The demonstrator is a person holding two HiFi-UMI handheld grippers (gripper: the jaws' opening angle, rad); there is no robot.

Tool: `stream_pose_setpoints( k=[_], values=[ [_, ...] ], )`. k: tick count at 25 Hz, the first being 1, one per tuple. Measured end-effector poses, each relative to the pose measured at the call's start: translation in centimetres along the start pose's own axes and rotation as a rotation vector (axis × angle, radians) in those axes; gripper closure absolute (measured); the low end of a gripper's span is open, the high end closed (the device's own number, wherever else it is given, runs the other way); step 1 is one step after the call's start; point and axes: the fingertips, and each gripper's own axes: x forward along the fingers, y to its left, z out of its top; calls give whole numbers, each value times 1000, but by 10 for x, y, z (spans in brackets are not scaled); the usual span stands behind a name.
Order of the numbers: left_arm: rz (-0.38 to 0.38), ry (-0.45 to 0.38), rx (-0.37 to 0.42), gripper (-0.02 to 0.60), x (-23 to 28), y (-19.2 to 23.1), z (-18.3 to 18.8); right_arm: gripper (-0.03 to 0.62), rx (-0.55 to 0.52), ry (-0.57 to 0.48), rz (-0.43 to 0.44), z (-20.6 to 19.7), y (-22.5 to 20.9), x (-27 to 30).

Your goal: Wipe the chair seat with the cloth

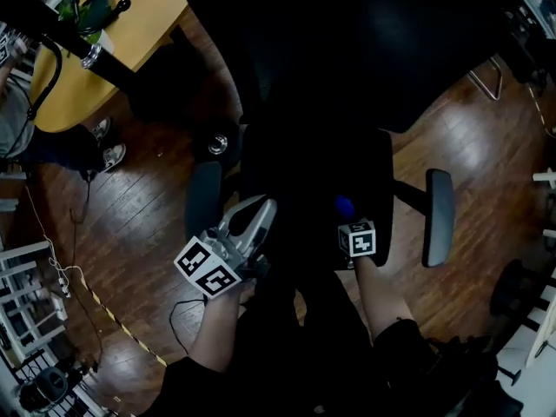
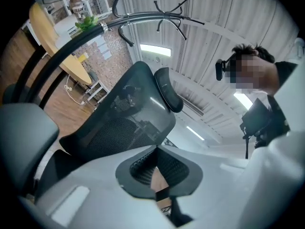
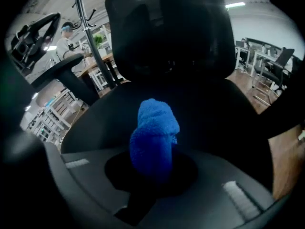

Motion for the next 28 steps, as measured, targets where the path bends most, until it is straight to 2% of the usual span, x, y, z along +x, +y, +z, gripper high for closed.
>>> stream_pose_setpoints(
  k=[3, 7, 11, 18, 20, 22, 28],
  values=[
    [-46, 25, -7, 581, 26, -11, -11, 557, 20, -9, -90, -11, -51, -29],
    [-108, 77, -14, 581, 52, -27, -29, 557, 71, -18, -168, -24, -92, -56],
    [-127, 99, -23, 581, 63, -35, -36, 557, 90, -39, -179, -27, -101, -65],
    [-108, 88, -23, 581, 51, -30, -34, 557, 136, -49, -188, -25, -99, -65],
    [-92, 70, -22, 581, 46, -26, -27, 557, 114, -65, -169, -11, -84, -60],
    [-71, 52, -19, 581, 37, -22, -20, 557, 70, -73, -110, 3, -51, -48],
    [11, -19, -6, 581, 1, -1, 6, 557, -21, -52, 187, 25, 110, 6]
  ],
)
